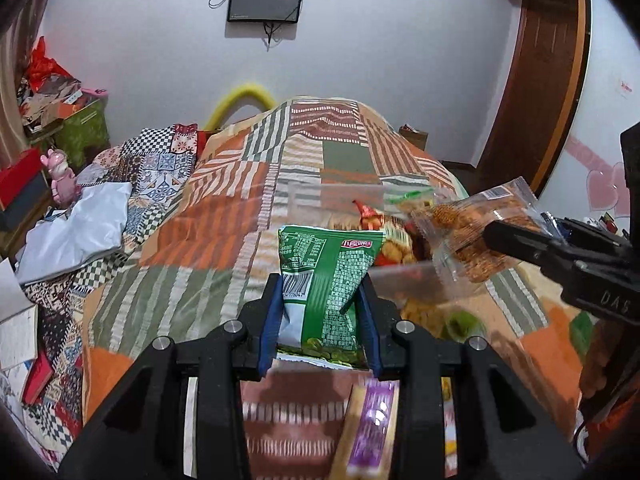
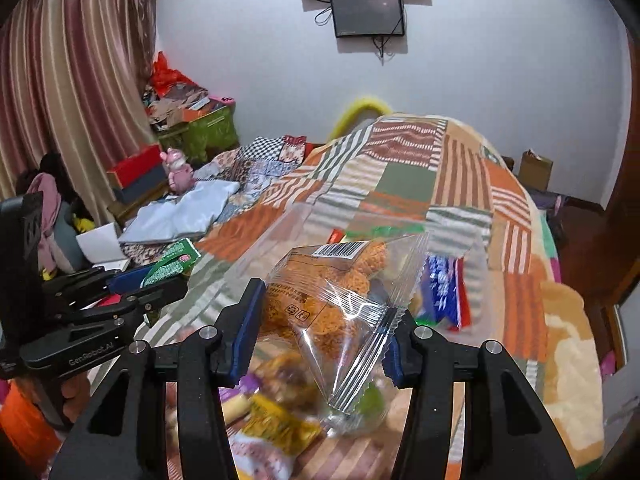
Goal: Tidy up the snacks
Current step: 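Carry the pea bag and puff bag into the clear box and release both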
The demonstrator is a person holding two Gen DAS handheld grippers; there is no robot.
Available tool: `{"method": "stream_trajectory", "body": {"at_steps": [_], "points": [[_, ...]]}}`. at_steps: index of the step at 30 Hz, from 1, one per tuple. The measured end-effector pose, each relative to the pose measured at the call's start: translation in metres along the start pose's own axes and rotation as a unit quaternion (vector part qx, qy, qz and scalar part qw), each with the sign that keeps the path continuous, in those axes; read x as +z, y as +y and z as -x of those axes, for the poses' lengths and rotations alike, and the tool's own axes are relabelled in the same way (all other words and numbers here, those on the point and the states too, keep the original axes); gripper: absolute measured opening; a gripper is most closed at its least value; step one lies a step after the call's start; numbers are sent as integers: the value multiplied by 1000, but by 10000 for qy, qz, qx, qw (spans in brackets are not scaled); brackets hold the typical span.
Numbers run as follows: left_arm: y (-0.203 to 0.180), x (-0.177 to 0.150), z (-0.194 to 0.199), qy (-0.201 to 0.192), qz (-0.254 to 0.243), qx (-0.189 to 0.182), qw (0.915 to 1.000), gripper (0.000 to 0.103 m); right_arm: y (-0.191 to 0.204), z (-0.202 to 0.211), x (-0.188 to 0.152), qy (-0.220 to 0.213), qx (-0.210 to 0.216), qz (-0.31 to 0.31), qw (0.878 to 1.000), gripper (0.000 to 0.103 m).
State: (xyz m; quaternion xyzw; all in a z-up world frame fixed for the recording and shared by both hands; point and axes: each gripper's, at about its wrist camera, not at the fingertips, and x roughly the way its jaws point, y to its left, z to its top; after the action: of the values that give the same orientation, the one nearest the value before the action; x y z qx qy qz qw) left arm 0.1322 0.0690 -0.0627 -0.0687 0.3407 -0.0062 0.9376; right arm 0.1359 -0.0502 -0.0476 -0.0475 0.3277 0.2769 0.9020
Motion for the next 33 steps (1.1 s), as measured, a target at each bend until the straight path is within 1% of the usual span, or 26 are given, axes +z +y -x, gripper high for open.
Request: {"method": "stream_trajectory", "body": {"at_steps": [6, 10, 15, 18, 24, 26, 28, 30, 32, 33], "points": [[0, 25, -38, 203, 109, -12, 9997, 36, -12, -22, 10, -17, -16, -12, 10000, 48], [-6, 34, -67, 355, 3, 134, 9993, 36, -17, -37, 17, 38, 9, 10, 10000, 48], [-14, 40, -94, 437, -152, 291, 9985, 36, -21, -55, 27, 106, -53, 171, 9998, 48], [-18, 44, -103, 391, -229, 364, 9983, 36, -23, -64, 34, 168, -76, 253, 9995, 48], [-24, 47, -115, 436, -287, 304, 9982, 36, -24, -84, 40, 404, -22, 295, 9987, 49], [-25, 46, -118, 476, -310, 293, 9980, 39, -24, -88, 40, 489, 16, 315, 9983, 49], [-25, 44, -121, 529, -296, 272, 9978, 47, -23, -89, 40, 519, 38, 319, 9981, 49], [-23, 42, -121, 537, -269, 284, 9978, 49, -22, -87, 41, 503, 13, 359, 9981, 51], [-22, 42, -119, 540, -263, 255, 9979, 49, -22, -82, 42, 452, -33, 377, 9983, 62], [-22, 42, -117, 541, -243, 239, 9980, 49, -22, -79, 42, 409, -43, 376, 9984, 64]]}}
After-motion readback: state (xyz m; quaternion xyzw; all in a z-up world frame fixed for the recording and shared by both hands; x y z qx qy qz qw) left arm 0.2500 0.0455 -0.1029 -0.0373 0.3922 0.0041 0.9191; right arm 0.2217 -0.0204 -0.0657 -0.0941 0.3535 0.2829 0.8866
